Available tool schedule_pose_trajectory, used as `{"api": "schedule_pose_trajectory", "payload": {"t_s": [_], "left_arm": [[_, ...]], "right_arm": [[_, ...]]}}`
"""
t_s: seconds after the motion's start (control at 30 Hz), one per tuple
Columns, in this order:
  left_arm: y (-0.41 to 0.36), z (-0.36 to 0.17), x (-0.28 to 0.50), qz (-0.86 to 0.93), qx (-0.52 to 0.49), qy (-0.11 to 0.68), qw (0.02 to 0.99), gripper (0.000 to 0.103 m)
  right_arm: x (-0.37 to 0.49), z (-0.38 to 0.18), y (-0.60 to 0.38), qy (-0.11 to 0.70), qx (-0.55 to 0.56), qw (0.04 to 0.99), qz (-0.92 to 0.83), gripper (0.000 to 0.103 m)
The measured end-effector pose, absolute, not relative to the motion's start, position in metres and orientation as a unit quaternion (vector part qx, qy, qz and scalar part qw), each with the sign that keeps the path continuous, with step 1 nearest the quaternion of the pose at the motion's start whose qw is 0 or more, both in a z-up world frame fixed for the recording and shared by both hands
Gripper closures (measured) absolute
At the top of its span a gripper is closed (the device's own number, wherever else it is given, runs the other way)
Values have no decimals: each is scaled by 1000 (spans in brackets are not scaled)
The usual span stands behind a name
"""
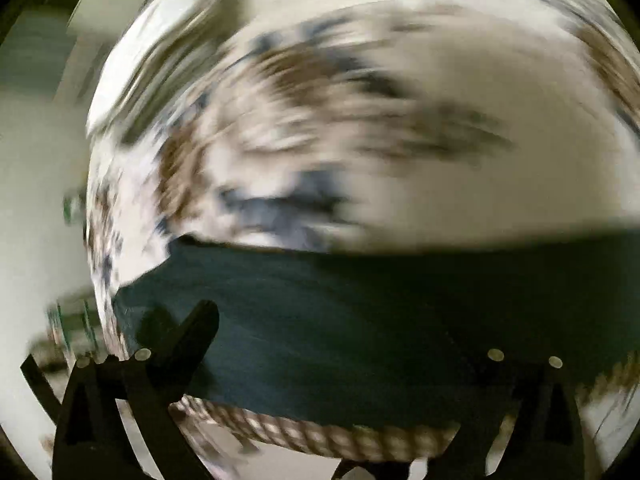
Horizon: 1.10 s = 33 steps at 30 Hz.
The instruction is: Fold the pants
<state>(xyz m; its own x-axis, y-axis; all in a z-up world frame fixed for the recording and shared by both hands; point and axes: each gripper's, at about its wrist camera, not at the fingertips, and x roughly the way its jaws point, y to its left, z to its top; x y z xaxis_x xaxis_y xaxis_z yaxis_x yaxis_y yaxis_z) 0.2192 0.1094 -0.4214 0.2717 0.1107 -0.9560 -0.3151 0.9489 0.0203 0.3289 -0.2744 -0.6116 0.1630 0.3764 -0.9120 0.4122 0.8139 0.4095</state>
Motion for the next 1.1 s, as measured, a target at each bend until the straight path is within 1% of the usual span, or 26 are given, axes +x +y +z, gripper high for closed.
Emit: {"api": "schedule_pose_trajectory", "payload": {"t_s": [0.17, 0.2, 0.27, 0.3, 0.33, 0.43, 0.53, 0.57, 0.73, 0.8, 0.87, 0.9, 0.93, 0.97, 1.0, 1.1], "left_arm": [[-10, -456, 218, 44, -50, 630, 774, 18], [-33, -466, 217, 31, -36, 639, 768, 18], [-70, -482, 217, 17, -14, 650, 760, 18], [-88, -494, 217, 8, -7, 658, 753, 18], [-100, -503, 217, 6, 0, 666, 746, 18], [-122, -531, 215, 7, 1, 690, 723, 18], [-129, -543, 214, 22, 21, 686, 727, 18], [-129, -545, 214, 24, 21, 685, 728, 17], [-126, -554, 218, 25, 20, 685, 728, 8], [-125, -557, 220, 30, 23, 685, 727, 0], [-122, -562, 223, 28, 20, 688, 725, 0], [-118, -567, 224, 27, 16, 689, 724, 0], [-116, -568, 225, 27, 13, 688, 725, 0], [-115, -569, 224, 27, 12, 686, 727, 0], [-115, -570, 222, 26, 12, 682, 731, 0], [-115, -569, 220, 23, 14, 683, 730, 0]], "right_arm": [[221, -619, -436, 572, 432, 682, -146, 2], [202, -623, -461, 555, 454, 678, -164, 3], [164, -636, -514, 517, 499, 667, -197, 23], [147, -646, -539, 504, 520, 656, -211, 40], [136, -655, -558, 493, 539, 649, -214, 44], [121, -682, -594, 462, 584, 635, -206, 44], [123, -713, -607, 436, 634, 615, -174, 44], [124, -719, -613, 410, 650, 619, -161, 44], [127, -707, -632, 317, 646, 672, -172, 44], [134, -714, -637, 326, 650, 666, -171, 44], [142, -730, -640, 338, 659, 653, -160, 44], [144, -733, -640, 337, 657, 656, -159, 46], [147, -732, -640, 344, 645, 661, -167, 68], [151, -732, -638, 356, 635, 663, -174, 86], [154, -731, -638, 361, 630, 665, -173, 96], [163, -705, -628, 364, 605, 685, -182, 96]]}}
